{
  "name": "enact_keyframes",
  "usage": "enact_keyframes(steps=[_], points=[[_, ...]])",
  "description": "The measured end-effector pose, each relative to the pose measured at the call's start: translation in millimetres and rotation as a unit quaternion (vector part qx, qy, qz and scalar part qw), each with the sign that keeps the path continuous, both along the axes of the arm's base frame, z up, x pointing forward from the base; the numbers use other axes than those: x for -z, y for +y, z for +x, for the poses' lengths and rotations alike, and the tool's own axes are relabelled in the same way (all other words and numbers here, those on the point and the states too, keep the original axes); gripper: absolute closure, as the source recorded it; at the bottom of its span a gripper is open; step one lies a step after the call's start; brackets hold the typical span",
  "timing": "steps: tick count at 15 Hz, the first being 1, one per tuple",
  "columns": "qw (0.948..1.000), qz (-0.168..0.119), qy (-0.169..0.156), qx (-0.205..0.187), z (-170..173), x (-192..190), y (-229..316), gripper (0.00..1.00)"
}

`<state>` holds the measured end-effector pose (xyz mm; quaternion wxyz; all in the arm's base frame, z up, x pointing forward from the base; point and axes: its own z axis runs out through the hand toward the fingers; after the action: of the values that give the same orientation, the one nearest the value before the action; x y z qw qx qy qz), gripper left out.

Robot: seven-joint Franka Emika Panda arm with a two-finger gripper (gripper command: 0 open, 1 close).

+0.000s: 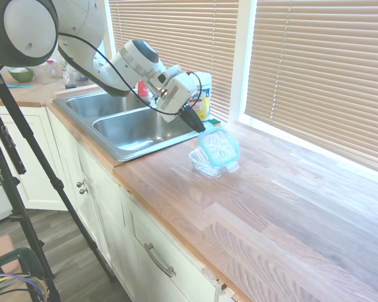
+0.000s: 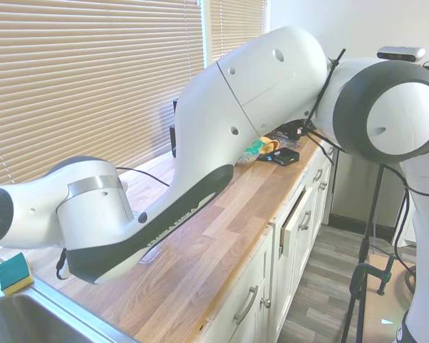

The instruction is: Uncover the lid of the food container

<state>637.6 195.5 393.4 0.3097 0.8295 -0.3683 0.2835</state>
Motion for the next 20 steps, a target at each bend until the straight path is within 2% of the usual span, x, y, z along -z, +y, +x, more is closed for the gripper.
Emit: enact_keyframes(steps=[5, 11, 13, 17, 20], points=[[0.9970, 0.042, -0.035, 0.056, 15.0, -40.4, -56.4, 1.00], [0.9892, 0.081, -0.053, 0.110, 23.2, -55.4, -126.3, 1.00], [0.9841, 0.110, -0.050, 0.130, 17.3, -46.0, -162.4, 1.00], [0.9697, 0.174, -0.052, 0.163, -19.4, -28.4, -242.6, 1.00], [0.9647, 0.197, -0.047, 0.168, -47.7, -10.2, -269.3, 1.00]])
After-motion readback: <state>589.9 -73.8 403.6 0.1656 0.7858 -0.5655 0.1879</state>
